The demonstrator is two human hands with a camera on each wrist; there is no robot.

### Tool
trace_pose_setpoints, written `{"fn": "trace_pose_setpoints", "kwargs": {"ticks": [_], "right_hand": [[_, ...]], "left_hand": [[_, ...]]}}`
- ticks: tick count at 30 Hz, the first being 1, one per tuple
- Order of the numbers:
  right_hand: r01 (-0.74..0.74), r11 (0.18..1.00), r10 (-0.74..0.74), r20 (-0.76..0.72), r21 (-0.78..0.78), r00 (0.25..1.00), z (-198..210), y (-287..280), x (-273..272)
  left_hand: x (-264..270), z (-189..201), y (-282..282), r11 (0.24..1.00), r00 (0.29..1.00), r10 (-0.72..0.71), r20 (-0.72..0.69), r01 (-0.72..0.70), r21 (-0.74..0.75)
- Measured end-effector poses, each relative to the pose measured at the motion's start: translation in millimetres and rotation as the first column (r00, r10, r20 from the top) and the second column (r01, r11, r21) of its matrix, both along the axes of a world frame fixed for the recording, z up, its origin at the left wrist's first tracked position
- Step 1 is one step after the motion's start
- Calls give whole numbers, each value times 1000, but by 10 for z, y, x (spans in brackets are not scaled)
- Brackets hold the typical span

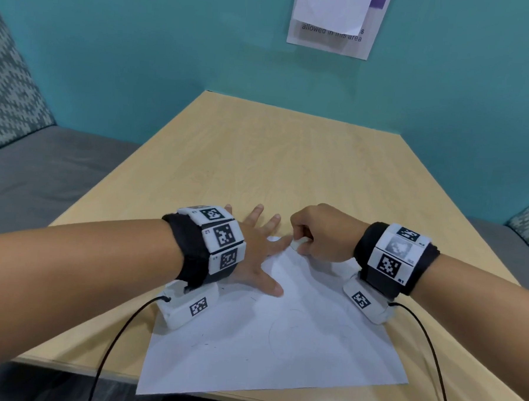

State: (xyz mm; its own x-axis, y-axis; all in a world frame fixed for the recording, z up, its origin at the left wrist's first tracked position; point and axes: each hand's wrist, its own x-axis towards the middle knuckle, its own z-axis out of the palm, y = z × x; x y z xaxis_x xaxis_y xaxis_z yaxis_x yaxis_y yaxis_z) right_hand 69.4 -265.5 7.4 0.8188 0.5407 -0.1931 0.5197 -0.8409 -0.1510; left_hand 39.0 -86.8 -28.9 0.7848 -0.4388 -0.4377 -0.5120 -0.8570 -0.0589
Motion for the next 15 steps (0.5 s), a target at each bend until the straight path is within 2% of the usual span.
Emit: {"fn": "trace_pose_setpoints", "kwargs": {"ticks": [5, 10, 15], "right_hand": [[-126, 991, 132, -142, 50, 981, -63, 74, -283], [-16, 1000, 15, -11, -13, 1000, 59, -39, -12], [-149, 989, 147, -97, -5, 984, -15, 62, -242]], "left_hand": [[-6, -7, 5, 999, 1000, 15, -17, -15, -31], [4, -50, -9, 999, 999, 43, 29, -43, -2], [2, -8, -13, 999, 1000, 31, 1, -31, -17]]}}
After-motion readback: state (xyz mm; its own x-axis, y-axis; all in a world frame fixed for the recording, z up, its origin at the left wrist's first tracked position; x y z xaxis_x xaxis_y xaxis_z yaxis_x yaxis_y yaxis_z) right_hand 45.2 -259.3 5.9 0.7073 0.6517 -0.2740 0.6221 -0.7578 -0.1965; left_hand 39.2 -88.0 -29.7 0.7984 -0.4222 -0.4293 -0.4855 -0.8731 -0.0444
